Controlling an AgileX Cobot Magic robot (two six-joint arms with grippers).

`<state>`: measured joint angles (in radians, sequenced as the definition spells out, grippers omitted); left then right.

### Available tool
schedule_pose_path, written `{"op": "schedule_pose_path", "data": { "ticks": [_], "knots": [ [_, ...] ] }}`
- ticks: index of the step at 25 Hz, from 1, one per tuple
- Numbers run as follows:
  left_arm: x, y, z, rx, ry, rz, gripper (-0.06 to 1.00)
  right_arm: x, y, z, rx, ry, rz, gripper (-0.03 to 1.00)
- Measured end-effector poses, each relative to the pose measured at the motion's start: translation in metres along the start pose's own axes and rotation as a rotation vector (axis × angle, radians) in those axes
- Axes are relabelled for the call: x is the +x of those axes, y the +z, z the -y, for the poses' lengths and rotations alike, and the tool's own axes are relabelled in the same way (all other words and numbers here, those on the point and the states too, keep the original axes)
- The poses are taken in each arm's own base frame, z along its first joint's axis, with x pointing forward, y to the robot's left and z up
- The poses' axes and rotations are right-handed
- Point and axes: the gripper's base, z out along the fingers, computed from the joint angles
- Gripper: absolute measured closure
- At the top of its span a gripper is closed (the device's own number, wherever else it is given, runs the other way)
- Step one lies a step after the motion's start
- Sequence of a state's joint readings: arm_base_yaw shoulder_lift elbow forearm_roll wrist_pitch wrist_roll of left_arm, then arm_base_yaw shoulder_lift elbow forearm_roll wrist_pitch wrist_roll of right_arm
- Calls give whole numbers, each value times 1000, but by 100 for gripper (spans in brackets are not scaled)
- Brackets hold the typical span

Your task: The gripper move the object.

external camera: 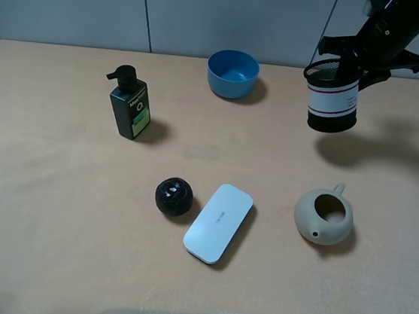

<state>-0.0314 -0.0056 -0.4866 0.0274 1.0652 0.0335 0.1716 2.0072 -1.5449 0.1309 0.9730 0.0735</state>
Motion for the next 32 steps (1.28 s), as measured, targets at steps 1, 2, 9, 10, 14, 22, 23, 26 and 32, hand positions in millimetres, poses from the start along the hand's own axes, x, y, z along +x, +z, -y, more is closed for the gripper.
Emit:
{"op": "schedule_pose_path", "data": {
  "ticks": [1, 2, 9, 10, 14, 22, 23, 26, 32],
  "knots": [
    [0, 0, 0, 0, 0, 0, 0, 1, 0, -4, -8, -5, -1, 75],
    [0, 0, 0, 0, 0, 0, 0, 1, 0, -9, -18, -8, -2, 75],
    [0, 0, 0, 0, 0, 0, 0, 7, 2, -36, -70, -38, -14, 75],
    [0, 0, 0, 0, 0, 0, 0, 8, 3, -40, -76, -44, -15, 75],
    [0, 0, 0, 0, 0, 0, 0, 11, 4, -58, -98, -73, -5, 75],
    [0, 0, 0, 0, 0, 0, 0, 17, 5, -93, -160, -116, 44, 75],
    [0, 0, 0, 0, 0, 0, 0, 18, 5, -97, -169, -121, 51, 75],
    [0, 0, 0, 0, 0, 0, 0, 19, 5, -111, -199, -131, 80, 75],
    [0, 0, 0, 0, 0, 0, 0, 24, 5, -137, -244, -163, 136, 75]
  ]
}}
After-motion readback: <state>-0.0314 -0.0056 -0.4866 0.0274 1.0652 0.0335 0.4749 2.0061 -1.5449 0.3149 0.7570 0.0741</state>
